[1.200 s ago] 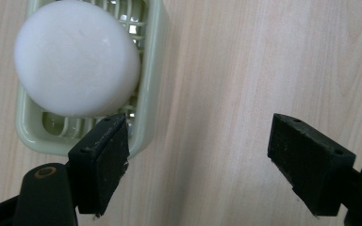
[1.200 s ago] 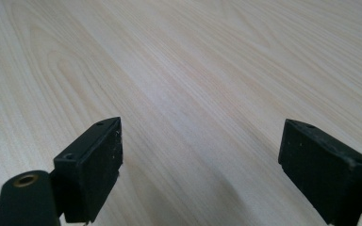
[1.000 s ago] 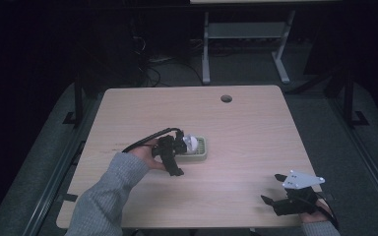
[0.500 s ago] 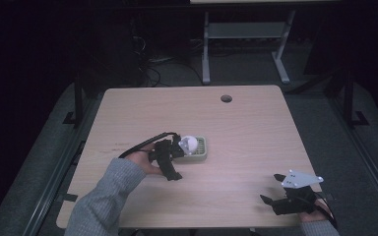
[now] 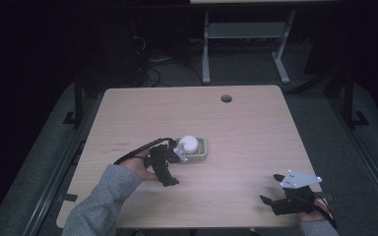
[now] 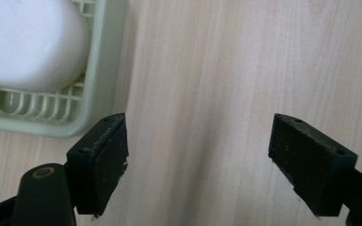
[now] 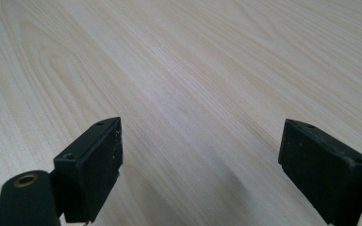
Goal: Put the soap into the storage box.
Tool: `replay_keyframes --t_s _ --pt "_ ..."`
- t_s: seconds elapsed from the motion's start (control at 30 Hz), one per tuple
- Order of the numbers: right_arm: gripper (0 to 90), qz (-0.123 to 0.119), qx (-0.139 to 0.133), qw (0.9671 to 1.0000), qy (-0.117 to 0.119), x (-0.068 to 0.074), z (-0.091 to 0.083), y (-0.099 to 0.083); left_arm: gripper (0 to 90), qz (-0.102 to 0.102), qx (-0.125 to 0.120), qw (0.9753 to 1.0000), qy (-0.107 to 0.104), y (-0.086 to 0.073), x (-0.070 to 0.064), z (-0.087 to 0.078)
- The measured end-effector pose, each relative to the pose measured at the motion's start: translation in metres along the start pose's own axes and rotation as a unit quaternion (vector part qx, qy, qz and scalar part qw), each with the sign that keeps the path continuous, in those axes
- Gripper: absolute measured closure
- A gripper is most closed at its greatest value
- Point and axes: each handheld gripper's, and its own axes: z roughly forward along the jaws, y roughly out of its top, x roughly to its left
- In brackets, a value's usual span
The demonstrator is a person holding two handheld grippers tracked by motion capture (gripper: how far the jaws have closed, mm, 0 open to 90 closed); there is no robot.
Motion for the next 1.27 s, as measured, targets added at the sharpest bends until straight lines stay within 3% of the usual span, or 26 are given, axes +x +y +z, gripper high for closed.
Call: replay_keyframes --t_s 1.27 --pt "13.8 0.009 -0.003 0.9999 -0.012 -0.001 0.0 -0.001 19.0 -0.024 -0.023 0.9992 0.023 -0.043 -0.025 -0.003"
